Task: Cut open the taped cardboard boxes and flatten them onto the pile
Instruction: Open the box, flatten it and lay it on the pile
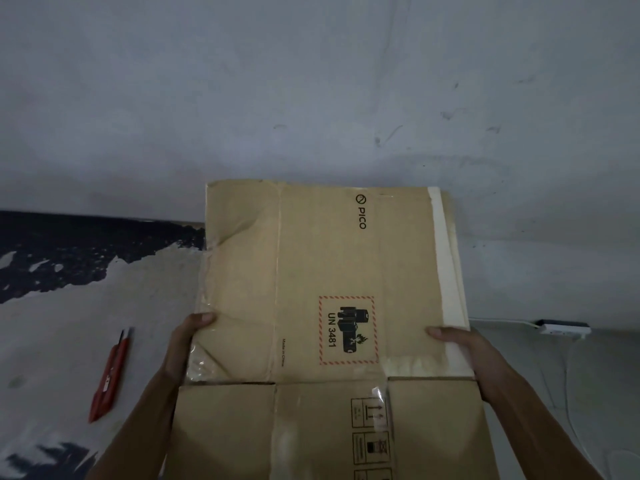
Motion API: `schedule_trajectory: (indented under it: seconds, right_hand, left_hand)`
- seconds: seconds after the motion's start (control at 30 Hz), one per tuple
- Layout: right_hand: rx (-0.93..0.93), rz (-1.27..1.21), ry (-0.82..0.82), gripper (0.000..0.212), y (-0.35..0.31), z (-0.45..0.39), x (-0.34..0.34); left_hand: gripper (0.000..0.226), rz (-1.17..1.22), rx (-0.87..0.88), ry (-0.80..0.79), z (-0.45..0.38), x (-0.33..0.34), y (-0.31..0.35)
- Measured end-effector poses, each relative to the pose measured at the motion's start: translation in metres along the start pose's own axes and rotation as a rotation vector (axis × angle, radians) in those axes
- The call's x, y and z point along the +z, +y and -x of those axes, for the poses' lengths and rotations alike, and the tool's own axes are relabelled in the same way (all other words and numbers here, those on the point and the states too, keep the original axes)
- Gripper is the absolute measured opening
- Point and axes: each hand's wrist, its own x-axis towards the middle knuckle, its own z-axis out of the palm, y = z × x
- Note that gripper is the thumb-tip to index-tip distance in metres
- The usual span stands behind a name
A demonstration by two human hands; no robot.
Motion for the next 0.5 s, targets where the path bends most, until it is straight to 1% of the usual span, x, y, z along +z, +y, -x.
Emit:
schedule_trajectory:
  seconds: [0.03,0.1,0.13,0.17,0.2,0.23,0.3,0.33,0.43,0.5]
  right_hand:
    - [-0.036,0.002,0.014,0.061,-0.003,0.004,0.005]
    - [-0.149,0.031,0.083,0.079,-0.009,0.004,0.01]
    - [-0.184,0.042,0.12,0.082,-0.013,0.004,0.013]
    - [-0.191,0.035,0.125,0.082,-0.017,0.004,0.017]
    - [-0.171,0.022,0.091,0.078,-0.021,0.005,0.022]
    - [-0.142,0.016,0.05,0.068,-0.025,0.008,0.028]
    - [-0.133,0.016,-0.004,0.051,-0.032,0.014,0.039]
    - [-0.153,0.012,-0.006,0.047,-0.036,0.017,0.045]
    - [-0.258,0.002,0.015,0.039,-0.051,0.02,0.062]
    - [-0.335,0.026,0.024,0.039,-0.065,0.021,0.073]
  left_hand:
    - [0.053,0.007,0.018,0.007,0.001,-0.002,0.004]
    - [0.035,0.033,0.036,0.013,0.001,-0.007,0.011]
    - [0.035,0.033,0.038,0.001,0.001,-0.009,0.015]
    - [0.042,0.03,0.043,-0.021,0.004,-0.01,0.02]
    - [0.051,0.049,0.042,-0.054,0.006,-0.012,0.024]
    - [0.054,0.064,0.037,-0.084,0.01,-0.013,0.031]
    - [0.045,0.099,0.044,-0.107,0.015,-0.016,0.043]
    - [0.044,0.128,0.05,-0.116,0.017,-0.018,0.05]
    - [0.056,0.121,0.125,-0.146,0.019,-0.022,0.074]
    - [0.062,0.116,0.189,-0.178,0.024,-0.021,0.096]
